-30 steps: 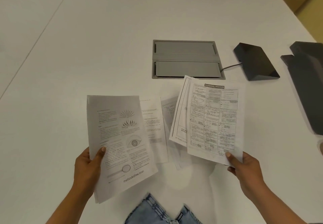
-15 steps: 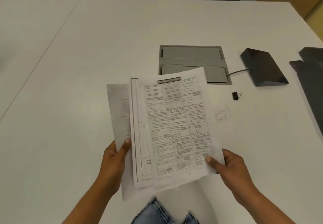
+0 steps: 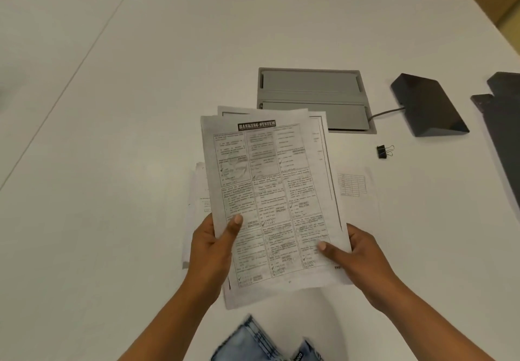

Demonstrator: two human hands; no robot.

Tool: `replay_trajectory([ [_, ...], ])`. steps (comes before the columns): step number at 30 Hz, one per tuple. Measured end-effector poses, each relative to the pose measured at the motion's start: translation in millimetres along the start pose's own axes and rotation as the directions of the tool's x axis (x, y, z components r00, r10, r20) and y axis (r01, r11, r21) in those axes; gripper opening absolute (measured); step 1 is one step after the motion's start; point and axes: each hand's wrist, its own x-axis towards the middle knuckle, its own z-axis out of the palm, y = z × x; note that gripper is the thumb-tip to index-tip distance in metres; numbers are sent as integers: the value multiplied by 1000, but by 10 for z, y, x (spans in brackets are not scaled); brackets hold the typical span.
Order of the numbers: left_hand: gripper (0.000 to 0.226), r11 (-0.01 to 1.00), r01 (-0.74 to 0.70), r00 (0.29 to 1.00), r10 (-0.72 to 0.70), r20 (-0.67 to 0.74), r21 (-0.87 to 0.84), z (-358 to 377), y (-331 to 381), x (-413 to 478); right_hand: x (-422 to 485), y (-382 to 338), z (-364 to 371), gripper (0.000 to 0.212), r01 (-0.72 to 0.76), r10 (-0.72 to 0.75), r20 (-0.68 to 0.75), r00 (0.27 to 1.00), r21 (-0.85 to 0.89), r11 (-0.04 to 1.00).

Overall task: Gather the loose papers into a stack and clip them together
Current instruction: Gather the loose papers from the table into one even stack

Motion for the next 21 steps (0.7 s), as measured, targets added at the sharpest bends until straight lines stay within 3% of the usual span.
replay_trajectory([
  [4,28,997,-48,996,43,81,58,82,44,98,180,-112,49,29,53,-54,-46,997,-27,998],
  [11,35,969,-180,981,165,99,170,189,88,290,420,-285,135,37,198,-201,-83,976,-47,979],
  [16,34,975,-129,989,114,91,180,211,-28,340,459,-221,148,38,199,-203,-39,978,-87,976],
  [21,23,979,-66,997,59,41,193,175,-127,345,419,-33,131,34,111,-116,-25,993,-159,981],
])
